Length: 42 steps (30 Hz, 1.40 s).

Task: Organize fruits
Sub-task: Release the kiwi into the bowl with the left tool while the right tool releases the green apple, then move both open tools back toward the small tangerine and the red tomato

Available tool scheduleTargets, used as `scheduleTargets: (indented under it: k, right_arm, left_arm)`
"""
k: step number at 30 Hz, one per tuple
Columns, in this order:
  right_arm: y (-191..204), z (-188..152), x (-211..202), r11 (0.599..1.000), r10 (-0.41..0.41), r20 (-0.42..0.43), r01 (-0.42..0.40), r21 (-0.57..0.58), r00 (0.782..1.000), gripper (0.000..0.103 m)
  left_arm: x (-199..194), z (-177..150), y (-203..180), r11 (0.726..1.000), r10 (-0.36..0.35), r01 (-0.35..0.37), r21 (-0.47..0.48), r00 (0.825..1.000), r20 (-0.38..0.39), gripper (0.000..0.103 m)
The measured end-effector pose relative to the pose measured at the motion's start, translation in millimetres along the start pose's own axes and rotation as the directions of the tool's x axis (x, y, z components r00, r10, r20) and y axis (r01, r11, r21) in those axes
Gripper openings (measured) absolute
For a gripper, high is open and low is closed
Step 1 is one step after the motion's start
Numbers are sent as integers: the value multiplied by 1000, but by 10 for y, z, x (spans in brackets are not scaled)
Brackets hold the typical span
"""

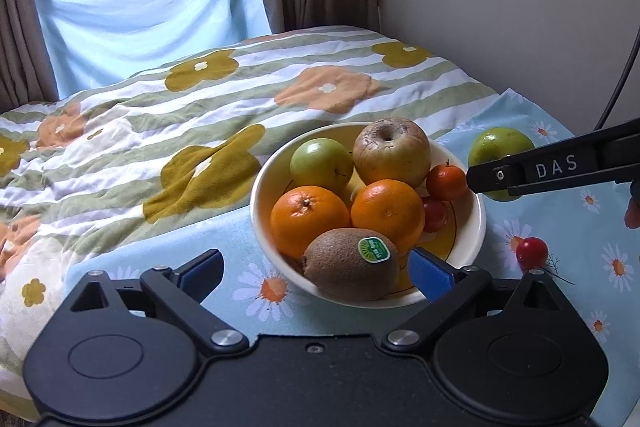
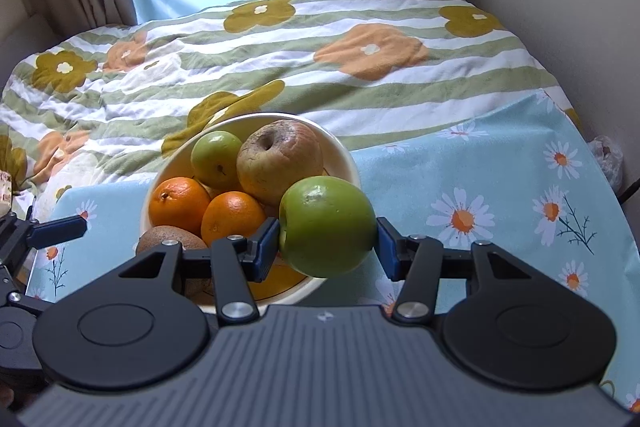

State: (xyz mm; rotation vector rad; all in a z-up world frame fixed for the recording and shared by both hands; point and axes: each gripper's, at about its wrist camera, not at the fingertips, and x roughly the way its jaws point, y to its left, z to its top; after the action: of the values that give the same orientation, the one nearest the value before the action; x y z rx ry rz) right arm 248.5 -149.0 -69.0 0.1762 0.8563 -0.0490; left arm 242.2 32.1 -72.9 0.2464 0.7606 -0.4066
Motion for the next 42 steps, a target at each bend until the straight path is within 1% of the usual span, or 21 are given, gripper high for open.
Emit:
scheduleTargets:
  k: [7,9,12,17,24,25,27,28,29,36,42]
  right_arm:
    - [154,-21,27,998,53,-5,-54,-22,999,66]
    - [191,-36,61,998,54,-11,-54,-31,999,66]
    - [230,-59,114,997,68,-23,-69,-36,997,66]
    - [266,-128,177,995,69,-25,-70,-68,997,66]
    - [264,-180,215,993,74,-16,-75,-94,997,67]
    - [272,-185,207,992,72,-6,-73,-99,997,68]
    - [299,-186,164,992,63,21,-60,-112,998,83]
    - [313,-182,140,992,54,33,-50,-119,998,98]
    - [327,-175,116,991,46,43,-41,-127,998,103]
    - [344,-192,-40,988,41,43,-34,-152,998,103]
    - [324,-177,-266,986,57,65,-46,-160,996,103]
  left_arm:
    - [-199,-96,160,998,54,-53,-46,999,7,100]
    - [-244,-105,187,996,64,-64,-61,998,4,100]
    - [-332,-126,242,994,71,-70,-80,997,14,100]
    - [-405,-166,270,992,84,-81,-93,996,22,100]
    - [-446,-226,300,988,95,-93,-123,995,15,100]
    - [-455,-228,303,988,97,-94,-125,995,17,100]
    - [-470,-227,307,987,99,-95,-128,995,19,100]
    - [-483,-230,306,987,101,-97,-130,995,21,100]
    - [-494,-231,306,986,103,-99,-132,994,22,100]
    - [-605,-278,274,981,101,-95,-172,994,27,100]
    - [-801,-291,214,975,121,-110,-194,991,48,100]
